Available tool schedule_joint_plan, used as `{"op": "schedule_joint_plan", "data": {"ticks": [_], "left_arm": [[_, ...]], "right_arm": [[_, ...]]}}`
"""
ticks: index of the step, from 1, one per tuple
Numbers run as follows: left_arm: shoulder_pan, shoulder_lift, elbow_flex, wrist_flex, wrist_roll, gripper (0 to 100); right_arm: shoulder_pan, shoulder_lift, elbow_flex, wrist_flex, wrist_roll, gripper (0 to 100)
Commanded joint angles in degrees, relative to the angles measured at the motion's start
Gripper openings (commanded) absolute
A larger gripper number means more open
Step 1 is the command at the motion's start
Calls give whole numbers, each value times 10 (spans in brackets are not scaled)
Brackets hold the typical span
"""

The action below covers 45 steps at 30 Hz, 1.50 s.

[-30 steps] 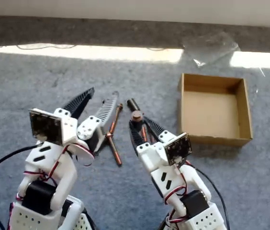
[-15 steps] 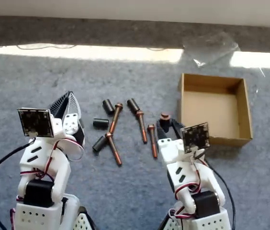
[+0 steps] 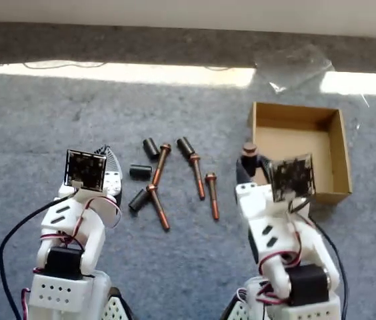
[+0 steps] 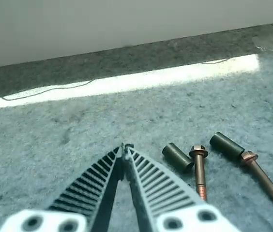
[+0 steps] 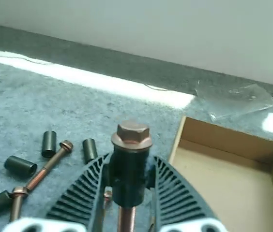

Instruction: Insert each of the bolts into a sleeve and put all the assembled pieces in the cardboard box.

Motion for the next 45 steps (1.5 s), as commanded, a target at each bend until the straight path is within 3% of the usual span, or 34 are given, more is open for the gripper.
{"op": "schedule_joint_plan", "data": {"ticks": [1, 12, 27, 35, 45], "left_arm": [[-6, -7, -4, 1, -4, 21], [-7, -7, 5, 1, -4, 21], [-7, -7, 7, 1, -6, 21], [-7, -7, 24, -2, -6, 21], [-7, -7, 24, -2, -6, 21]], "right_arm": [[48, 128, -92, -4, 24, 4], [134, 487, -276, -5, 33, 4], [145, 921, -549, -3, 28, 4], [145, 1029, -604, -1, 31, 6], [142, 1049, -604, -1, 32, 21]]}}
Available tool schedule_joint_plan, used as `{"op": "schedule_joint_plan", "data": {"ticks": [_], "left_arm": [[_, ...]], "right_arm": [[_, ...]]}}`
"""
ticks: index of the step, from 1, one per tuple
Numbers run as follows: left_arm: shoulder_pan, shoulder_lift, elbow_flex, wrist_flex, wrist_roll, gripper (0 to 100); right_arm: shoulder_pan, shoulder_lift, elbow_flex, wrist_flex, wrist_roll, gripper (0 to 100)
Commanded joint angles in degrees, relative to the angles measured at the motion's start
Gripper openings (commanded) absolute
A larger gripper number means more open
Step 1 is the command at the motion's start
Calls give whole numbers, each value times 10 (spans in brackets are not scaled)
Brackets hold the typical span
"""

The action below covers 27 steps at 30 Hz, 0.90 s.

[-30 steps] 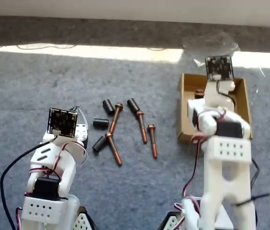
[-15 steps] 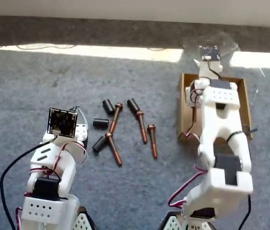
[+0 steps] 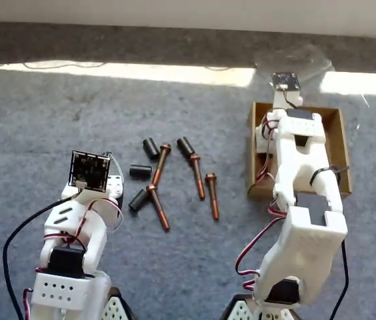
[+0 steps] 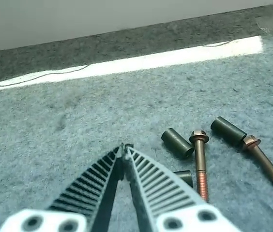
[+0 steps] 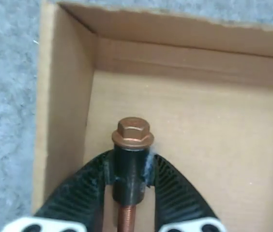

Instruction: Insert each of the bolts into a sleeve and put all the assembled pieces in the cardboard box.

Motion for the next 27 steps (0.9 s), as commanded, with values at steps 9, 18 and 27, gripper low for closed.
{"op": "schedule_joint_plan", "data": {"ticks": [9, 18, 27], "left_arm": [[-7, -7, -4, -2, -5, 21], [-7, -7, -3, -2, -5, 21], [-49, -7, -15, 0, -3, 21]], "right_arm": [[-5, -15, -33, 0, 5, 107], [-5, -89, -65, 50, 5, 107], [-51, -247, -82, 140, 5, 107]]}}
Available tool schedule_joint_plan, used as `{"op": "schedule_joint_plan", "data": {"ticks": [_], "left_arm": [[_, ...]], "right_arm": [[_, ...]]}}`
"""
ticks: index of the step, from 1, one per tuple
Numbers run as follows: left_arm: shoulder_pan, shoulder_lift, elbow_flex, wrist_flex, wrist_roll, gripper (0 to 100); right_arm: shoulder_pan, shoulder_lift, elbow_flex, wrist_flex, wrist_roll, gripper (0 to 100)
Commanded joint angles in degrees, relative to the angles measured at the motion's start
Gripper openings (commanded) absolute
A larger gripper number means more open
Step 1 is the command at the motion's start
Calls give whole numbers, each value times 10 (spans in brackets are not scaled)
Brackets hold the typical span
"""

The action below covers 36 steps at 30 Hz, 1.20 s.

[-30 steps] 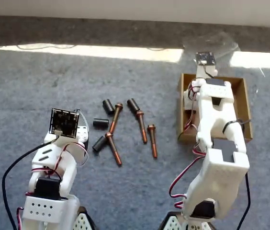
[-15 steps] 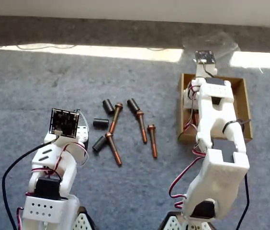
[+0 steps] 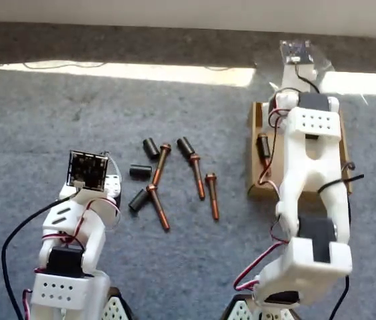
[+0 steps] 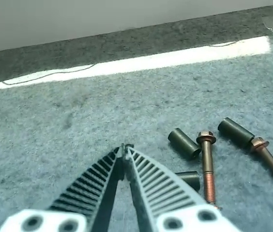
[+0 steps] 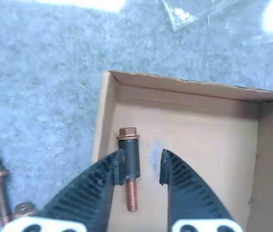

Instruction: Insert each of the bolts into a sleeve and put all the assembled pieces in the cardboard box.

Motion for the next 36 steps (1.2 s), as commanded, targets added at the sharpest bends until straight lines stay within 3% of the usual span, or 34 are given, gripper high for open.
{"op": "schedule_joint_plan", "data": {"ticks": [1, 9, 14, 21, 30, 36], "left_arm": [[-33, -7, -20, 0, -3, 21], [-35, -16, -26, 6, -3, 20], [-35, -131, -20, 79, -3, 20], [-35, -143, -15, 95, -3, 20], [-98, -151, -15, 95, -3, 20], [-102, -151, -11, 95, -3, 20]], "right_arm": [[-48, -89, -29, 32, 5, 107], [-168, -199, 37, 54, 5, 105], [-223, -231, 101, 53, 5, 105], [-257, -232, 158, 43, 5, 105], [-273, -231, 291, -127, 5, 105], [-297, -198, 282, -129, 38, 105]]}}
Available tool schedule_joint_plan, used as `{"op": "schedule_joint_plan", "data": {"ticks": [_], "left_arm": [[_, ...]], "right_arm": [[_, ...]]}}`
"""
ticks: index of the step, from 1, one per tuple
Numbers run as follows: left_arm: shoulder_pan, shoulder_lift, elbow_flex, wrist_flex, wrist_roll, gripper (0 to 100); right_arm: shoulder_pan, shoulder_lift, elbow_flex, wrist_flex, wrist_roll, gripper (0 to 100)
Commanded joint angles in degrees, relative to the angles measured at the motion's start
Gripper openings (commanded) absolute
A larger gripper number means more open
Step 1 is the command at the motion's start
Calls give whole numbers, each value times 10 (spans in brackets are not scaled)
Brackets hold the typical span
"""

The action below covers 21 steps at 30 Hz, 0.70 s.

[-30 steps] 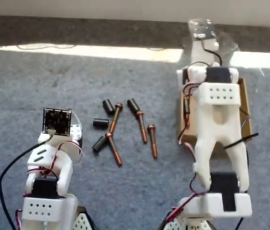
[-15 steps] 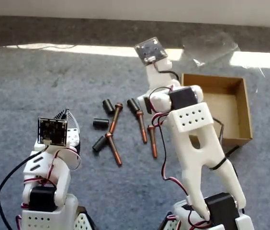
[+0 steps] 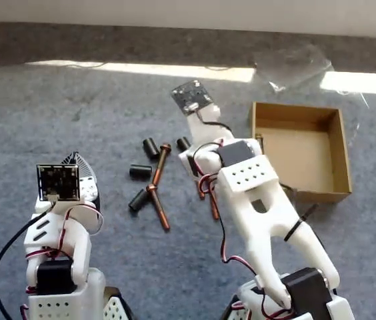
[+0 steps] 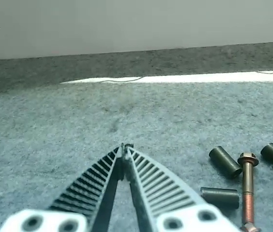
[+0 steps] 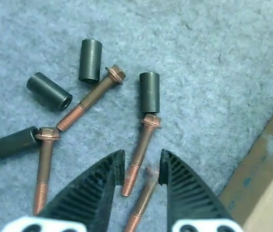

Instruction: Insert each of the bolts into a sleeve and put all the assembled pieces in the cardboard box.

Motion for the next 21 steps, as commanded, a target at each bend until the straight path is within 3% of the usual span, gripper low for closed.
{"op": "schedule_joint_plan", "data": {"ticks": [1, 21], "left_arm": [[-7, -7, -10, 2, -3, 20], [-39, -7, 23, -30, -4, 20]], "right_arm": [[-17, 24, -40, -13, 35, 105], [-15, 539, -739, 342, 51, 110]]}}
